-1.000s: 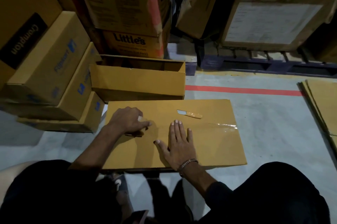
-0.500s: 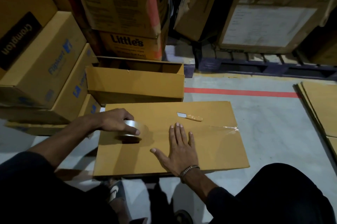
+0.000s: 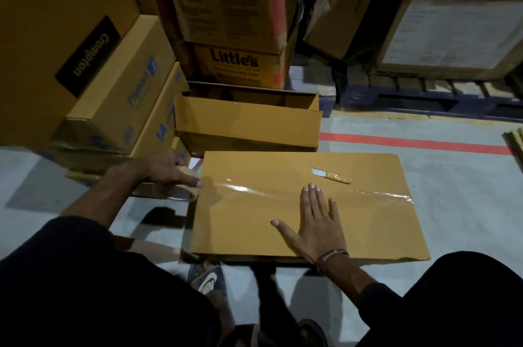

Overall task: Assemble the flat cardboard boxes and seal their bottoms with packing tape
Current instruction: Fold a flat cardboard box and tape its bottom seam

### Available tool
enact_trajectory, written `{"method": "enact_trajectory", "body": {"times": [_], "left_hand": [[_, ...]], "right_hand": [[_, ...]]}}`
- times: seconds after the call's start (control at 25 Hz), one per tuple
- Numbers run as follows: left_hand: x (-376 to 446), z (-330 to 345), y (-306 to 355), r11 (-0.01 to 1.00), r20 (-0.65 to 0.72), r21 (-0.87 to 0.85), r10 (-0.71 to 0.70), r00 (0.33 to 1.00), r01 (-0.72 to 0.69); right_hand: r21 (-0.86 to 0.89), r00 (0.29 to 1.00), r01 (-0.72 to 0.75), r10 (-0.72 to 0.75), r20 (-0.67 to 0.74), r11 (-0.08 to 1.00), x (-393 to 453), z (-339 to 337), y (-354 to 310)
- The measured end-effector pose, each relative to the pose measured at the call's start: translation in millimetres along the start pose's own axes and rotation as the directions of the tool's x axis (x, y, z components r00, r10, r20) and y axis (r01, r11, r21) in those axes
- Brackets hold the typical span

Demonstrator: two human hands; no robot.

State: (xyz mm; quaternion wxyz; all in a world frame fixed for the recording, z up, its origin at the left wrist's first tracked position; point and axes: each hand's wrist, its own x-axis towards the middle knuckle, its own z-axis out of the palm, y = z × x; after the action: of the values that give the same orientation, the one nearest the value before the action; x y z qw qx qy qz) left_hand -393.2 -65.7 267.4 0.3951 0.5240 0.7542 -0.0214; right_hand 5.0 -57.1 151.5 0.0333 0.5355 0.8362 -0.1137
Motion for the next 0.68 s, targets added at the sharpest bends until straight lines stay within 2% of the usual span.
{"method": "enact_trajectory", "body": {"times": [0.08, 0.2, 0.36, 0.52, 0.68], "left_hand": [[0.4, -1.0, -3.3, 1.0, -0.041, 0.002, -0.018, 0.999, 0.018], [-2.2, 3.1, -16.5, 0.998, 0.008, -0.025, -0.058, 0.998, 0.058], [-2.8, 9.3, -40.1, 0.99, -0.057, -0.098, -0.108, 0.992, 0.103], [2.8, 16.8, -48.1, 0.991, 0.001, -0.11, -0.079, 0.997, 0.079], [20.0, 26.3, -51.3, 0.988, 0.021, -0.071, -0.137, 0.99, 0.139]], "right_hand": [[-0.002, 1.0, -0.002, 0.002, -0.009, 1.0, -0.4, -0.9, -2.3], [-0.004, 1.0, -0.003, 0.003, -0.024, 1.0, -0.8, -0.6, -2.7], [-0.012, 1.0, -0.002, 0.002, -0.02, 1.0, -1.5, -0.2, -2.0], [-0.014, 0.999, -0.002, 0.002, -0.037, 1.0, -1.1, -0.3, -3.1], [-0.021, 0.999, -0.008, 0.007, -0.031, 1.0, -0.6, -0.9, -2.4]]}}
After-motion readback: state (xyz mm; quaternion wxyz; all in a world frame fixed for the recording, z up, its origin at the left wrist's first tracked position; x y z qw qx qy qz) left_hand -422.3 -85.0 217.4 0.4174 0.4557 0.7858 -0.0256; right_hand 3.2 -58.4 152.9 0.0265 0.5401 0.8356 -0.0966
